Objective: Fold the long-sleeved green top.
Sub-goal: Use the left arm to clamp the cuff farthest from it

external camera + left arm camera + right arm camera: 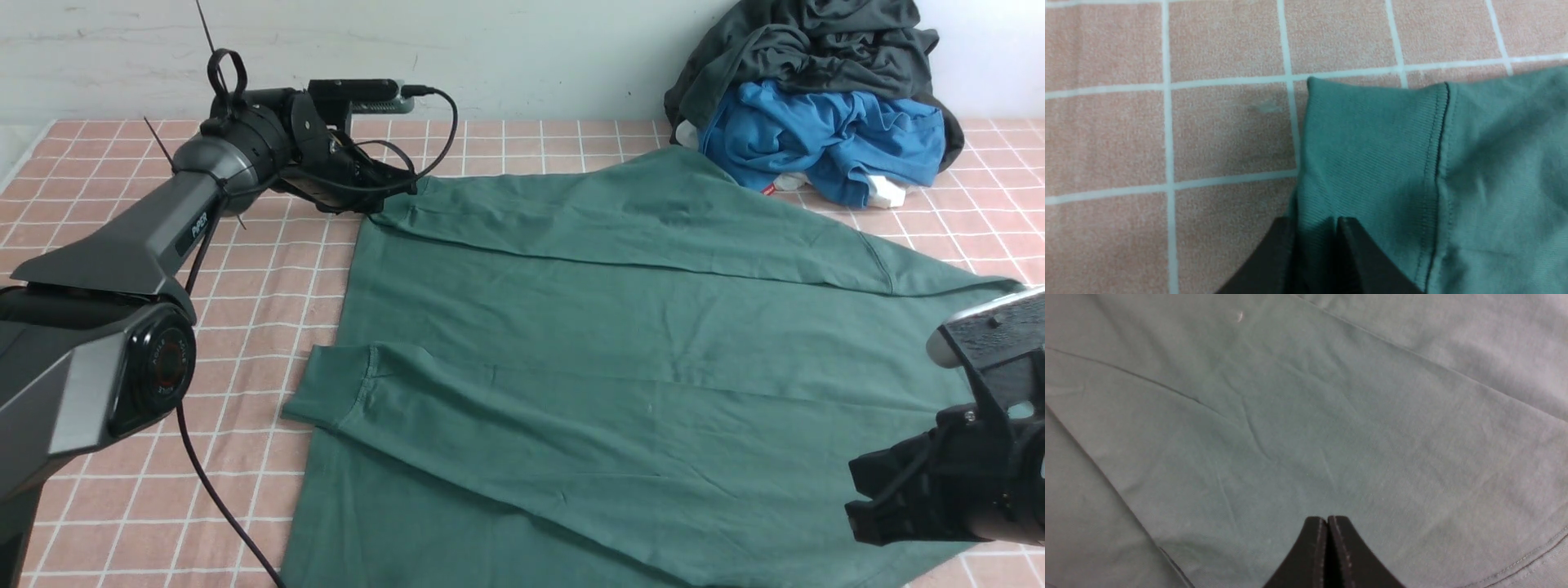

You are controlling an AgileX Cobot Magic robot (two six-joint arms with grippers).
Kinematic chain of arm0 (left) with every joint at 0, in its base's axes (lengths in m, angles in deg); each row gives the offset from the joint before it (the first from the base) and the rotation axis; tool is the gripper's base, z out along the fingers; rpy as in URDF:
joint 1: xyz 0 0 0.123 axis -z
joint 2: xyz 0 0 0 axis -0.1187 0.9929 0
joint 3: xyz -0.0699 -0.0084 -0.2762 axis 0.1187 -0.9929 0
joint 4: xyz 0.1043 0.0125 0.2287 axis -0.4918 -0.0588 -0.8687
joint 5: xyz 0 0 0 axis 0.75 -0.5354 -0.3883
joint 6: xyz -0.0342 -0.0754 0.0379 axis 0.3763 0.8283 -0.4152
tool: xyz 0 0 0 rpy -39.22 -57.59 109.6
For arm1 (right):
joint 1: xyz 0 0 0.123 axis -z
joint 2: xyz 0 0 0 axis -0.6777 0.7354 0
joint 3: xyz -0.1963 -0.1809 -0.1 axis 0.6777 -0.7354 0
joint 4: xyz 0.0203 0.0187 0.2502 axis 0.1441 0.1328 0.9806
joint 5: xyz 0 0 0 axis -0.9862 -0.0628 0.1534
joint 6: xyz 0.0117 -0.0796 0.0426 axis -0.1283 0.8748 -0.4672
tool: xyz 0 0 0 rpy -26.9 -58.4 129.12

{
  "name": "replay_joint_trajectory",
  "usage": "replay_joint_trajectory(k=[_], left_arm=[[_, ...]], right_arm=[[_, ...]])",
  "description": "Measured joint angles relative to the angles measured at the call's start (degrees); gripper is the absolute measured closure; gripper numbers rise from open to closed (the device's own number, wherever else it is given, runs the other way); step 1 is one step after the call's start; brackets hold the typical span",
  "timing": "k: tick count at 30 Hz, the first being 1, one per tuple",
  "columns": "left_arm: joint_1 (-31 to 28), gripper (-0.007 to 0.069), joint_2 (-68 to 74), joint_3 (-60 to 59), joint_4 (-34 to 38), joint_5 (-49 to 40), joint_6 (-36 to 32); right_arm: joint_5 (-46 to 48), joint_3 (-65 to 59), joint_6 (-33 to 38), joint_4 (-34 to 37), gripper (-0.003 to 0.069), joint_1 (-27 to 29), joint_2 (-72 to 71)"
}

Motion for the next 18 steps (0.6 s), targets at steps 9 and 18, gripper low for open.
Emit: replay_joint_trajectory(k=[9,18], left_arm=[[0.0,0.0594,-5.1,0.1,0.0,-9.6,-3.0],[0.0,0.0594,-6.1,0.3,0.1,-11.6,-6.3]], right_arm=[[0.0,0.0,1.5,-0.2,0.0669,0.0,0.0],[-0.1,0.0,1.9,-0.1,0.0669,0.0,0.0]])
